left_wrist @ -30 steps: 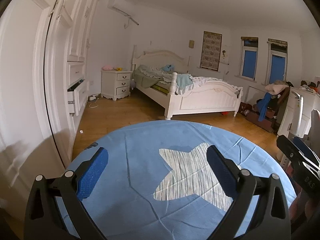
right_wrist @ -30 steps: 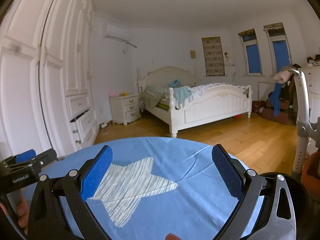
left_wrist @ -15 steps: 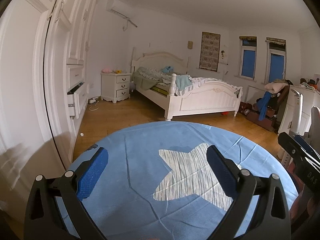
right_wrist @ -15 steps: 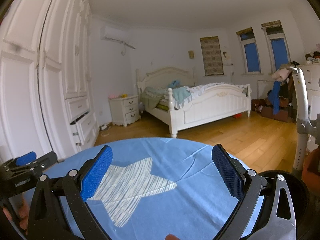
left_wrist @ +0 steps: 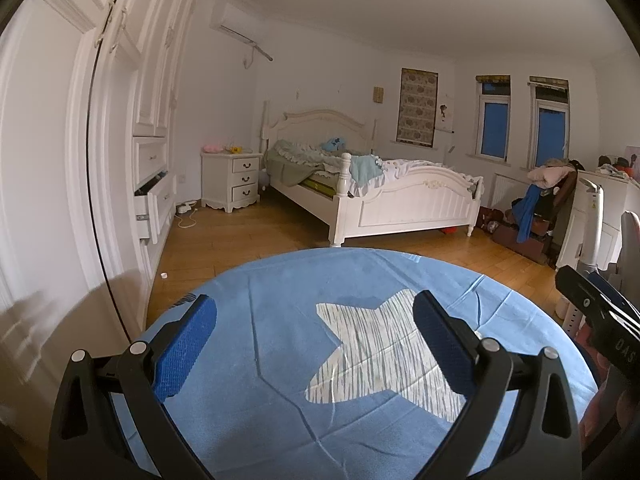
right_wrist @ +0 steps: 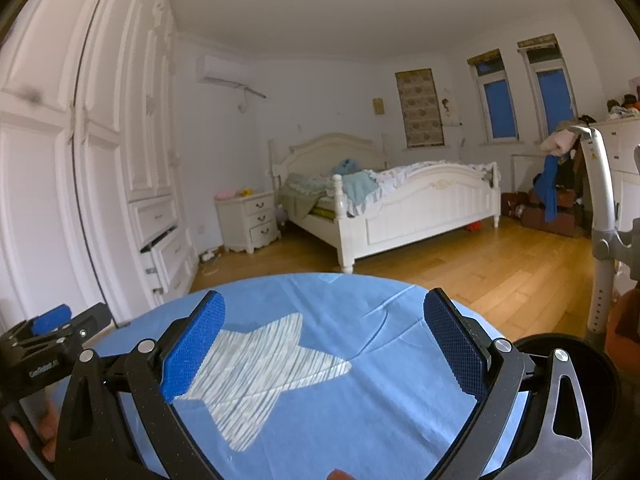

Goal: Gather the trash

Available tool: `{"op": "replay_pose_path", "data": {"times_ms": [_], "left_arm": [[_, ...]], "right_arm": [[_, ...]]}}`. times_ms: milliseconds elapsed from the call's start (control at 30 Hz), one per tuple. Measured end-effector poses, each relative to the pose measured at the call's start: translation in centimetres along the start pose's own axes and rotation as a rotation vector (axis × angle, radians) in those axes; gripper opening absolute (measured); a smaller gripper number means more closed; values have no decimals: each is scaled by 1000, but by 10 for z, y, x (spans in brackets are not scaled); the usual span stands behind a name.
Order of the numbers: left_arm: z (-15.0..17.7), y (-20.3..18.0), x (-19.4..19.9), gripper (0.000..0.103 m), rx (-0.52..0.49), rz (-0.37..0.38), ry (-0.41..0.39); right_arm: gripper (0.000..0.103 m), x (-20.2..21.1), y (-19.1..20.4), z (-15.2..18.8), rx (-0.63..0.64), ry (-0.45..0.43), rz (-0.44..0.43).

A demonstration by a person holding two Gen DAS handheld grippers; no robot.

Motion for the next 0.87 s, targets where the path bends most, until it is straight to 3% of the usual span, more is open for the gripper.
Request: {"op": "replay_pose_path", "data": {"times_ms": [867], "left_arm": [[-1, -8, -1, 98, 8, 11, 34]], "right_arm": [[98, 1, 0, 3, 2, 0, 2]]}}
Point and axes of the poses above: each gripper's, at about its wrist camera, not at the fingertips, and x roughly against the way its jaws point, y to its left, z to its underside, the point moved 1 cm from there along -x, roughly the way its jaws point, and after that the axes turned 15 degrees about y, right-handed, at the moved point
